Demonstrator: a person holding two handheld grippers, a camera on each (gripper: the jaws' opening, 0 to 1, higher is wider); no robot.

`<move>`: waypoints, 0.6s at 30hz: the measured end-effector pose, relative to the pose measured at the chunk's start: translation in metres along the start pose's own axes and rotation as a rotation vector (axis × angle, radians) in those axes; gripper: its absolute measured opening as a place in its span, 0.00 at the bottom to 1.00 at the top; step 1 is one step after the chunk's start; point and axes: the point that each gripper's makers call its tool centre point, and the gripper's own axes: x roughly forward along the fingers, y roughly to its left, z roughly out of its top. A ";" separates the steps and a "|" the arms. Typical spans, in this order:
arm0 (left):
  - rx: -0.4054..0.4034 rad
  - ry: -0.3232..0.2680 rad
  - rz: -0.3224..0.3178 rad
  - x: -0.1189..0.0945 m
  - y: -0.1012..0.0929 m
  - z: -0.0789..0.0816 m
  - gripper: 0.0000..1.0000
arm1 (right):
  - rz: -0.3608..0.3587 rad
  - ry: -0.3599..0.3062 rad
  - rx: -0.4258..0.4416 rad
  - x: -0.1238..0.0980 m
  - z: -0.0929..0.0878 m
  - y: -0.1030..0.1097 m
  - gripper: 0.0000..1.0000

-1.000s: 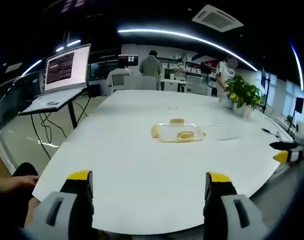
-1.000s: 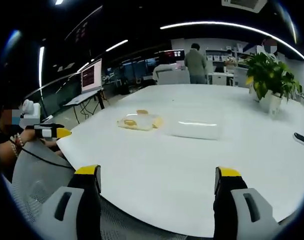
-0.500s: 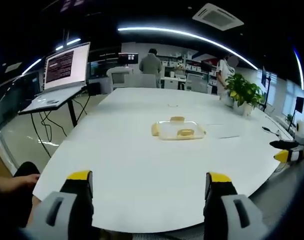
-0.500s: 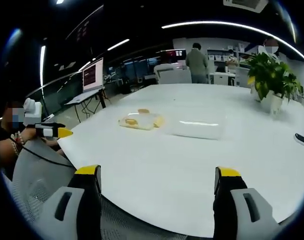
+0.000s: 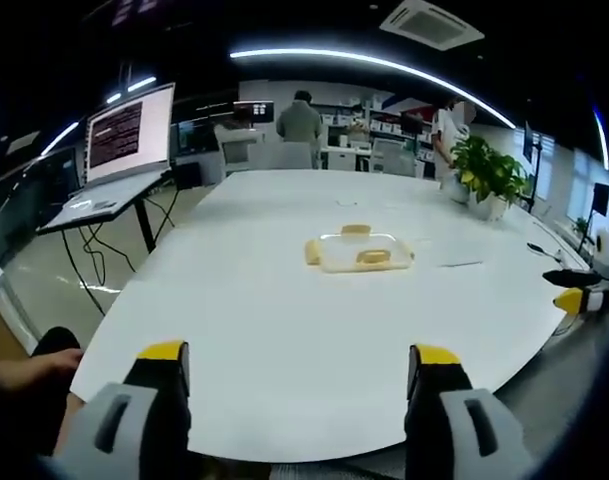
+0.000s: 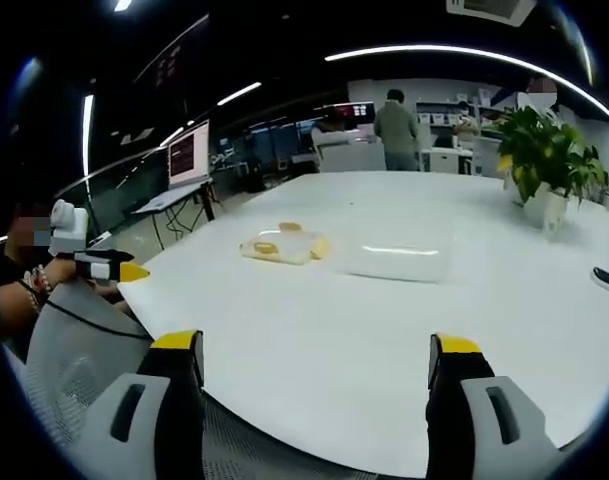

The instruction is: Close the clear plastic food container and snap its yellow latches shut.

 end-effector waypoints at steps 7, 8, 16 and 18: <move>-0.004 -0.007 -0.005 0.000 0.000 0.001 0.86 | 0.001 -0.004 0.002 0.000 0.001 0.000 0.91; -0.004 -0.009 -0.003 0.000 0.000 0.001 0.87 | 0.003 -0.004 0.002 0.000 0.001 0.000 0.91; -0.009 -0.008 -0.002 0.000 0.001 0.001 0.87 | 0.000 -0.011 0.008 0.000 0.001 0.000 0.91; -0.006 -0.009 -0.002 0.000 0.001 0.001 0.87 | -0.002 -0.012 0.010 0.000 0.001 -0.001 0.91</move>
